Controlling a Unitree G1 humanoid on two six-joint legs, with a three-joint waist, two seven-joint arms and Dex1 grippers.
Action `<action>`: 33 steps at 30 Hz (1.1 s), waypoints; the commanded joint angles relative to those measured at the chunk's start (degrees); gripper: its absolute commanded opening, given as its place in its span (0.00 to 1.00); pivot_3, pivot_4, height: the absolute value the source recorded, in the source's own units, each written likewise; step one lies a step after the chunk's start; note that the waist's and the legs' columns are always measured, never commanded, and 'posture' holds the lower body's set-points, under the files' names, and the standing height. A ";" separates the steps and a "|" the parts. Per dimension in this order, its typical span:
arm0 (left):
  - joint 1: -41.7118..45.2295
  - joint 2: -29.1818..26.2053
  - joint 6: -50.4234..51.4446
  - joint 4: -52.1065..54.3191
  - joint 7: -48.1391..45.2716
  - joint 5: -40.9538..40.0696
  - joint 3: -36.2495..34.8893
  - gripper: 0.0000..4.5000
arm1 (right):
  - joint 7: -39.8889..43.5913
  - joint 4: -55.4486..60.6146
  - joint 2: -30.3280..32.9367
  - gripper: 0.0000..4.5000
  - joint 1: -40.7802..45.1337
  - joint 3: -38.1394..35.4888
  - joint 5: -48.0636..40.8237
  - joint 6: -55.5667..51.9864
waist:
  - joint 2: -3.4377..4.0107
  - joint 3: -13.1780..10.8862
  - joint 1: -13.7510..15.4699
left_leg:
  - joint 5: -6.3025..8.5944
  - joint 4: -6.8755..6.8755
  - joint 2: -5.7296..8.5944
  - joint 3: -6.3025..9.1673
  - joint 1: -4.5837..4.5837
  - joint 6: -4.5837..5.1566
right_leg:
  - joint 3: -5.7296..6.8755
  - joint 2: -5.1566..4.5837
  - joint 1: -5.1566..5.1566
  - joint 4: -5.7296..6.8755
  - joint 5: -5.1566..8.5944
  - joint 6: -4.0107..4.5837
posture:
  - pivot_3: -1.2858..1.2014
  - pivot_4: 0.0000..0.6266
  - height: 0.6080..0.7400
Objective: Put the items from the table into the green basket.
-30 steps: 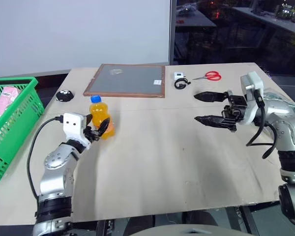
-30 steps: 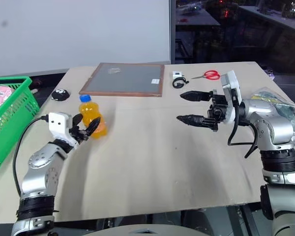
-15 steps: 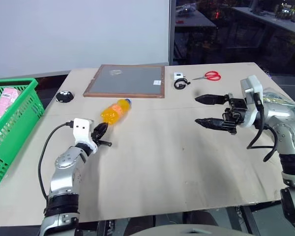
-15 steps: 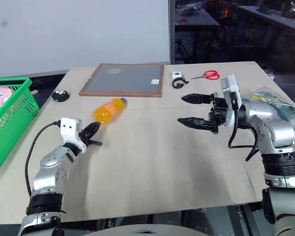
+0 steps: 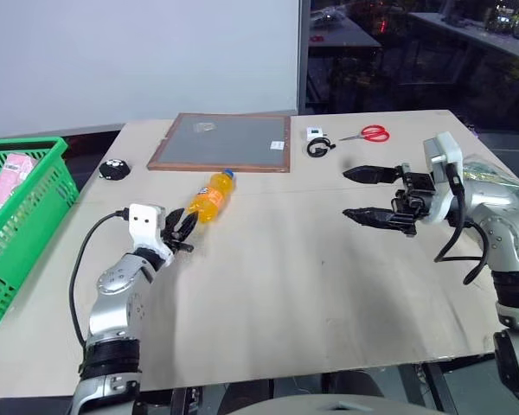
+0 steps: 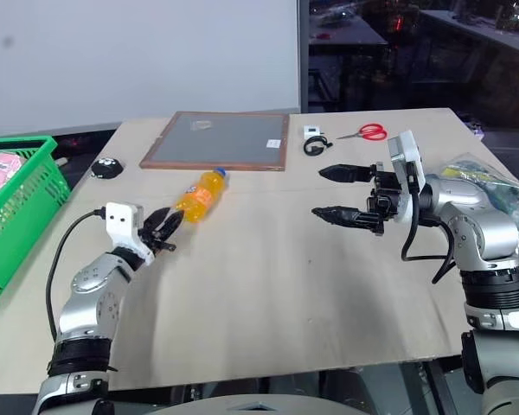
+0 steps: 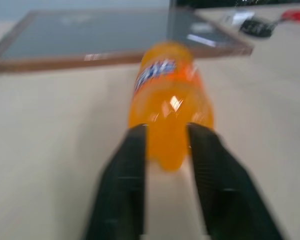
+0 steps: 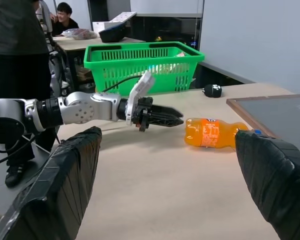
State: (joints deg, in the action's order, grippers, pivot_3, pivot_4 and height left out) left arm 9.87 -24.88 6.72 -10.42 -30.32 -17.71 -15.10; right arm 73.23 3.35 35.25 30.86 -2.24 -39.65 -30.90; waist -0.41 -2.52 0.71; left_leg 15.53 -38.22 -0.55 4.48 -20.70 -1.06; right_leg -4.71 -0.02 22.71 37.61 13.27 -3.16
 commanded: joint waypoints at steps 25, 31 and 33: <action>18.54 -0.98 3.93 -21.90 3.25 9.89 7.00 0.99 | -1.28 2.80 2.00 1.00 -0.26 -2.65 -2.33 -0.91 | -0.01 -0.02 -0.23 | 0.00 0.04 0.03 0.06 -0.05 0.01 | 0.02 0.01 0.01 -0.08 0.00 -0.01 | 0.52 0.00 1.00; 18.64 0.08 2.37 -22.22 3.82 8.93 5.76 0.67 | -1.72 3.79 2.21 1.00 -1.12 -2.81 -2.89 -1.59 | -0.01 -0.04 -0.37 | 0.00 0.05 0.04 0.08 -0.07 0.01 | 0.02 0.01 0.01 -0.09 0.01 -0.03 | 0.52 0.00 1.00; 18.17 0.16 1.87 -21.73 4.18 8.99 5.59 0.67 | -1.77 3.83 2.28 1.00 -1.18 -2.80 -2.84 -1.56 | -0.01 -0.04 -0.37 | 0.00 0.05 0.04 0.08 -0.06 0.01 | 0.02 0.01 0.01 -0.08 0.02 -0.04 | 0.52 0.00 1.00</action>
State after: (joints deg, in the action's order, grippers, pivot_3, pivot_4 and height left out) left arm 26.88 -24.65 10.61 -33.35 -26.40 -8.17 -8.53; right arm 71.74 5.61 36.83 29.26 -3.06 -41.48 -32.43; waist -0.43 -2.55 0.34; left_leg 15.53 -38.18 -0.51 4.57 -20.77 -1.05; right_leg -4.68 -0.01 22.71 37.53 13.29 -3.21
